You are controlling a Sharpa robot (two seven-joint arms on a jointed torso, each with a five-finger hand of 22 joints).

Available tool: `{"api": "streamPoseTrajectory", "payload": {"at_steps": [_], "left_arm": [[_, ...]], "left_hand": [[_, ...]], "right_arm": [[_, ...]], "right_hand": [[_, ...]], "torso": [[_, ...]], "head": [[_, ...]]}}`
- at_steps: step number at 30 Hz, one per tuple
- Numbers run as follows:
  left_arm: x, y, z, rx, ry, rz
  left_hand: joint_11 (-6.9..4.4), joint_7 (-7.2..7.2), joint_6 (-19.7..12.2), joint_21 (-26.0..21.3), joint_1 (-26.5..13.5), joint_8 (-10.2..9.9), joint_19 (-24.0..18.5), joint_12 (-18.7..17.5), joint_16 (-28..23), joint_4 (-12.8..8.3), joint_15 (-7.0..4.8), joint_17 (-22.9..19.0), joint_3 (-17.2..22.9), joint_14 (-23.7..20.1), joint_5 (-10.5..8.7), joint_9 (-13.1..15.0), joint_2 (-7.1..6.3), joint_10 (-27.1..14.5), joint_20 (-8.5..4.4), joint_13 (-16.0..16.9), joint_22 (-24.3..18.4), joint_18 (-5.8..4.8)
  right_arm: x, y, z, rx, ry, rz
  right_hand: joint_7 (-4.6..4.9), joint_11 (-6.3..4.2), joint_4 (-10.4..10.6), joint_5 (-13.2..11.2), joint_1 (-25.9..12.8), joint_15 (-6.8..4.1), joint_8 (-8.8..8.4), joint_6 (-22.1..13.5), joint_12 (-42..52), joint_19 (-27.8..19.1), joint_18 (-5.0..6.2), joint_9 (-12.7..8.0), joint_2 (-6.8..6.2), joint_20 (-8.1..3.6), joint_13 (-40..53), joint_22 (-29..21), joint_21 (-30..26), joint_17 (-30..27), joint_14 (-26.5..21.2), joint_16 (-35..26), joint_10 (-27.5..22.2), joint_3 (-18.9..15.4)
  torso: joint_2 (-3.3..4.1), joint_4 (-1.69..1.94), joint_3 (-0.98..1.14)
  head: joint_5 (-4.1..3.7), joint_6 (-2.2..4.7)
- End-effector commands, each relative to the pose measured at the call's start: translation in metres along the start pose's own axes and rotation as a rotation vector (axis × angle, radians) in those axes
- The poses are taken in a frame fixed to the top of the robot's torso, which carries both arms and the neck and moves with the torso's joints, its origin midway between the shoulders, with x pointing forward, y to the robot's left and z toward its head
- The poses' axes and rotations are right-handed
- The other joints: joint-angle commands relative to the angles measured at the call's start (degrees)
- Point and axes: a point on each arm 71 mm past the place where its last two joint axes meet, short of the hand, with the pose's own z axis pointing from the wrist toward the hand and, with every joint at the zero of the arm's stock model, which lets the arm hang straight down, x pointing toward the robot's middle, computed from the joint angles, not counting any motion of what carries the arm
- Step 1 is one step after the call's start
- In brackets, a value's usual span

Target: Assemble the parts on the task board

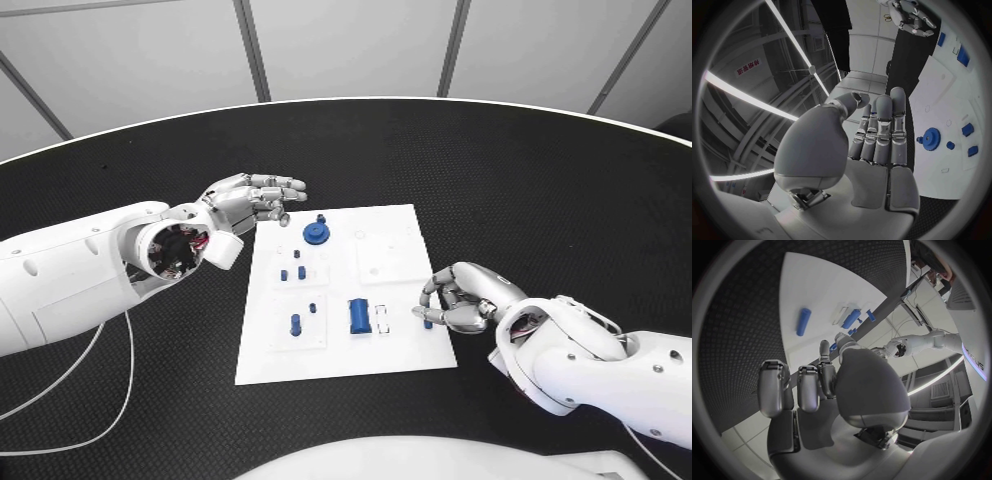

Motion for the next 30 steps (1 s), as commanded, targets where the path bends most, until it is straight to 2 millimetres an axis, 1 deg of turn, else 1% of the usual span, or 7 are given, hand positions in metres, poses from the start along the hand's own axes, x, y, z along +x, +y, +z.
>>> {"api": "streamPoseTrajectory", "payload": {"at_steps": [1, 3, 7, 12, 15, 18, 30], "left_arm": [[0.000, 0.000, 0.001, 0.000, 0.002, 0.000], [0.001, 0.000, 0.001, 0.000, 0.004, 0.000], [0.002, 0.000, 0.002, 0.000, 0.009, -0.001], [0.003, 0.000, 0.003, -0.001, 0.013, -0.001], [0.003, 0.000, 0.002, -0.001, 0.012, -0.001], [0.003, 0.000, 0.002, -0.002, 0.012, -0.001], [0.003, 0.000, 0.002, -0.003, 0.012, -0.001]], "left_hand": [[0.03, 0.01, -0.4, 0.2, 0.0, 0.3, -0.3, 0.2, 0.4, -0.3, -0.02, -0.1, -0.1, -0.4, 0.30, -0.1, 0.32, -0.3, -0.02, 0.1, 0.1, 0.96], [0.03, 0.01, -0.4, 0.2, 0.0, 0.3, -0.3, 0.2, 0.4, -0.3, -0.02, -0.1, -0.1, -0.4, 0.30, -0.1, 0.32, -0.3, -0.02, 0.1, 0.1, 0.96], [0.03, 0.01, -0.4, 0.2, 0.0, 0.3, -0.3, 0.2, 0.4, -0.3, -0.02, -0.1, -0.1, -0.4, 0.30, -0.1, 0.32, -0.3, -0.02, 0.1, 0.1, 0.96], [0.03, 0.01, -0.4, 0.2, 0.0, 0.3, -0.3, 0.2, 0.4, -0.3, -0.02, -0.1, -0.1, -0.4, 0.30, -0.1, 0.32, -0.3, -0.02, 0.1, 0.1, 0.96], [0.03, 0.01, -0.4, 0.2, 0.0, 0.3, -0.3, 0.2, 0.4, -0.3, -0.02, -0.1, -0.1, -0.4, 0.30, -0.1, 0.32, -0.3, -0.02, 0.1, 0.1, 0.96], [0.03, 0.01, -0.4, 0.2, 0.0, 0.3, -0.3, 0.2, 0.4, -0.3, -0.02, -0.1, -0.1, -0.4, 0.30, -0.1, 0.32, -0.3, -0.02, 0.1, 0.1, 0.96], [0.05, 0.02, -0.4, 0.3, -0.1, 0.3, -0.4, 0.3, 0.4, -0.2, 0.01, -0.1, -0.2, -0.4, 0.29, -0.1, 0.34, -0.3, 0.01, 0.1, 0.1, 0.94]], "right_arm": [[-0.006, -0.012, -0.001, 0.032, -0.021, -0.019], [-0.008, -0.016, -0.001, 0.045, -0.029, -0.032], [-0.007, -0.020, 0.001, 0.084, -0.033, -0.057], [-0.004, -0.020, 0.005, 0.110, -0.018, -0.074], [-0.001, -0.019, 0.008, 0.116, -0.004, -0.083], [0.001, -0.018, 0.010, 0.120, 0.009, -0.090], [0.008, -0.013, 0.019, 0.120, 0.031, -0.104]], "right_hand": [[0.33, 0.40, 0.0, 0.3, 0.2, 0.40, -0.33, -0.1, -0.2, 4.8, -0.57, -0.2, -0.18, 0.37, 9.4, 13.1, 0.1, 13.8, 5.8, 0.3, 1.9, 0.3], [0.40, 0.47, 0.1, 0.4, 0.0, 0.47, -0.55, -0.1, -0.3, 4.8, -0.57, -0.3, -0.24, 0.43, 9.3, 13.1, 0.1, 13.8, 5.8, 0.3, 1.9, 0.4], [0.39, 0.51, 0.1, 0.7, -0.4, 0.55, -0.77, 0.5, -0.4, 4.8, -0.54, -0.5, -0.05, 0.55, 9.3, 13.1, -0.1, 13.7, 5.7, 0.3, 1.8, 0.7], [0.14, 0.35, 0.1, 1.2, -1.4, 0.48, -0.84, 1.7, -0.8, 4.8, -0.47, -0.6, -0.09, 0.63, 9.1, 13.0, -0.3, 13.6, 5.7, 0.2, 1.7, 1.1], [0.03, 0.26, 0.2, 1.2, -2.3, 0.40, -0.79, 2.3, -1.0, 4.7, -0.43, -0.6, -0.52, 0.61, 9.0, 13.0, -0.5, 13.5, 5.7, 0.1, 1.6, 0.9], [0.02, 0.25, 0.2, 1.0, -3.1, 0.37, -0.90, 2.4, -1.2, 4.7, -0.39, -0.6, -0.79, 0.59, 8.9, 12.9, -0.7, 13.4, 5.7, 0.1, 1.5, 0.8], [0.02, 0.26, 0.2, 0.9, -3.8, 0.37, -1.01, 2.4, -1.3, 4.7, -0.37, -0.6, -0.99, 0.59, 8.8, 12.9, -0.9, 13.4, 5.7, 0.1, 1.5, 0.6]], "torso": [[0.03, -0.34, 0.10], [0.06, -0.47, 0.15], [0.13, -0.38, 0.19], [0.18, -0.15, 0.10], [0.12, -0.28, 0.05], [0.08, -0.24, 0.08], [0.00, -0.31, 0.02]], "head": [[-0.35, 0.14], [-0.39, 0.19], [-0.56, 0.22], [-0.53, 0.04], [-0.40, -0.01], [-0.40, -0.17], [-0.07, -0.46]]}}
